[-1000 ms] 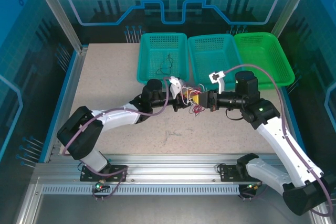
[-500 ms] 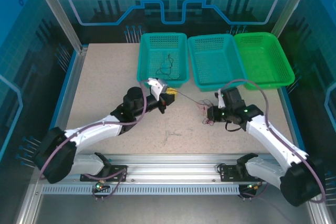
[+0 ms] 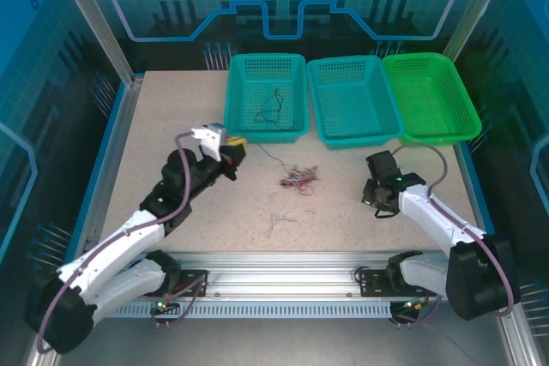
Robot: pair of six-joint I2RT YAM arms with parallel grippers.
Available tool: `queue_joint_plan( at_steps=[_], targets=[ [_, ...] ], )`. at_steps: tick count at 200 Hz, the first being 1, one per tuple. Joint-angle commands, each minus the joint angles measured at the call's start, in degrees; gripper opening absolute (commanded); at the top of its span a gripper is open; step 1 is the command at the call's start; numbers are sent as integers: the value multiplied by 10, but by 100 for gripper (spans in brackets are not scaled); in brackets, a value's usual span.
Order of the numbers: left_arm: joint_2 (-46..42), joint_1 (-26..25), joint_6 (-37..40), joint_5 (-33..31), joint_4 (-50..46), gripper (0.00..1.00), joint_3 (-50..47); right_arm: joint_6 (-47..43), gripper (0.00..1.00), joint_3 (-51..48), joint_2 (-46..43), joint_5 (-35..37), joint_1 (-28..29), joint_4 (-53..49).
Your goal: Untangle the cables
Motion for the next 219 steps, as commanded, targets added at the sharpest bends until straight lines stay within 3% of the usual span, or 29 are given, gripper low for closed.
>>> queue_joint_plan(
  at_steps=[1, 13, 35, 46, 59, 93, 118, 147, 171, 188, 202, 219],
  targets=[
    [-21, 32, -38, 18, -80, 0, 21, 28, 12, -10, -33, 11, -8, 2],
    [-21, 32, -30, 45, -89, 0, 23, -22, 18, -10, -55, -49, 12, 51],
    [-20, 32, -29, 60, -104, 0, 21, -93, 37, 22, -64, -179, 75, 116],
    [-25, 32, -28, 54, -113, 0, 18, -81, 46, 50, -48, -164, 127, 114],
    [-35, 33, -30, 47, -117, 0, 13, -35, 50, 80, -17, -152, 176, 121],
    [-59, 31, -29, 41, -128, 0, 7, 103, 65, 119, 108, -159, 283, 241],
    [-69, 32, -25, 40, -144, 0, 5, 134, 77, 191, 217, -168, 312, 288],
    [-85, 31, -23, 41, -165, 0, 2, 145, 82, 260, 323, -170, 316, 311],
    [-107, 32, -22, 36, -176, 0, -5, 157, 80, 317, 401, -168, 316, 289],
    [-121, 32, -18, 29, -190, 0, -6, 163, 72, 345, 441, -166, 318, 270],
    [-135, 32, -11, 21, -198, 0, -7, 163, 54, 346, 459, -158, 319, 264],
    [-155, 33, -3, -6, -220, 0, -4, 157, 20, 328, 449, -133, 315, 251]
  ],
)
